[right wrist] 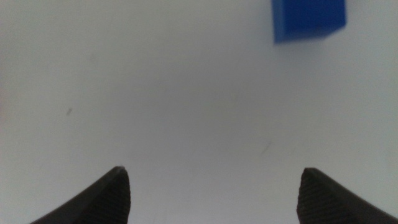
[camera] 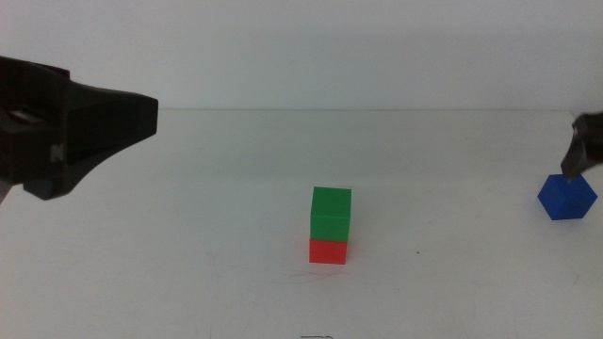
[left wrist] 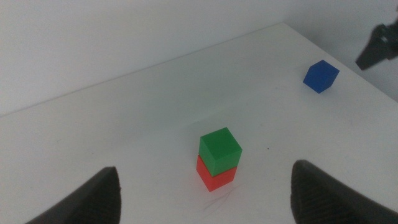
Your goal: Stack red cubes first, then green, then blue cubes in a specific spot.
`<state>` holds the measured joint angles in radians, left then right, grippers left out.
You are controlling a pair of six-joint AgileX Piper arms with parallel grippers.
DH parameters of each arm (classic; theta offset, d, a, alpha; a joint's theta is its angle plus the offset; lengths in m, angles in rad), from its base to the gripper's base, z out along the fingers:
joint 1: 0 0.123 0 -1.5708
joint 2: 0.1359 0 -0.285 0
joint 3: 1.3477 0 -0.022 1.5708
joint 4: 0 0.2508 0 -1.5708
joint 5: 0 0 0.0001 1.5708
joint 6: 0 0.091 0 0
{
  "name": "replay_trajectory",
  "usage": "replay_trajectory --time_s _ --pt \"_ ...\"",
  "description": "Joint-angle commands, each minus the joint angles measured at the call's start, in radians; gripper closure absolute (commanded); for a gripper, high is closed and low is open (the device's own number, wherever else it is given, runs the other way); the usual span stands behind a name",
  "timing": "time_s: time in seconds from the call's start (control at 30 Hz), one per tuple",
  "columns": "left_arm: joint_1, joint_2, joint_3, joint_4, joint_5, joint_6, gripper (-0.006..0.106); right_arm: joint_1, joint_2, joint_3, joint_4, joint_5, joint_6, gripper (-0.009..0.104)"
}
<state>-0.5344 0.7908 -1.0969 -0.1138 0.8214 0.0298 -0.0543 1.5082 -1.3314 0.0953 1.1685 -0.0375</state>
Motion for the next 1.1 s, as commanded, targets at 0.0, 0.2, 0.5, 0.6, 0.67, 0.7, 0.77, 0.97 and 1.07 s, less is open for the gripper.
replay_trajectory --time_s 0.0,0.2,0.5,0.6,0.67,0.7,0.77,0.97,1.07 --pt "-0.002 0.000 -0.027 -0.010 -0.070 0.002 0.007 -0.030 0.032 -0.096 -0.016 -0.004 -0.038 0.023" --pt "-0.002 0.000 -0.027 -0.010 -0.070 0.002 0.007 -0.120 0.200 -0.222 -0.019 -0.001 -0.074 0.023" --pt "-0.002 0.000 -0.027 -0.010 -0.070 0.002 0.007 -0.144 0.398 -0.375 -0.049 -0.006 -0.141 0.023" --pt "-0.002 0.000 -0.027 -0.010 -0.070 0.002 0.007 -0.144 0.442 -0.403 -0.050 -0.018 -0.162 0.023" --pt "-0.002 0.000 -0.027 -0.010 -0.070 0.002 0.007 -0.144 0.465 -0.414 -0.050 -0.027 -0.169 0.023" --pt "-0.002 0.000 -0.027 -0.010 -0.070 0.002 0.007 -0.144 0.475 -0.416 -0.050 -0.032 -0.170 0.023" --pt "-0.002 0.000 -0.027 -0.010 -0.070 0.002 0.007 -0.144 0.489 -0.416 -0.050 -0.048 -0.170 0.023" --pt "-0.002 0.000 -0.027 -0.010 -0.070 0.002 0.007 -0.144 0.525 -0.416 -0.050 -0.070 -0.170 0.023" --pt "-0.002 0.000 -0.027 -0.010 -0.070 0.002 0.007 -0.142 0.535 -0.413 -0.053 -0.090 -0.170 0.023"
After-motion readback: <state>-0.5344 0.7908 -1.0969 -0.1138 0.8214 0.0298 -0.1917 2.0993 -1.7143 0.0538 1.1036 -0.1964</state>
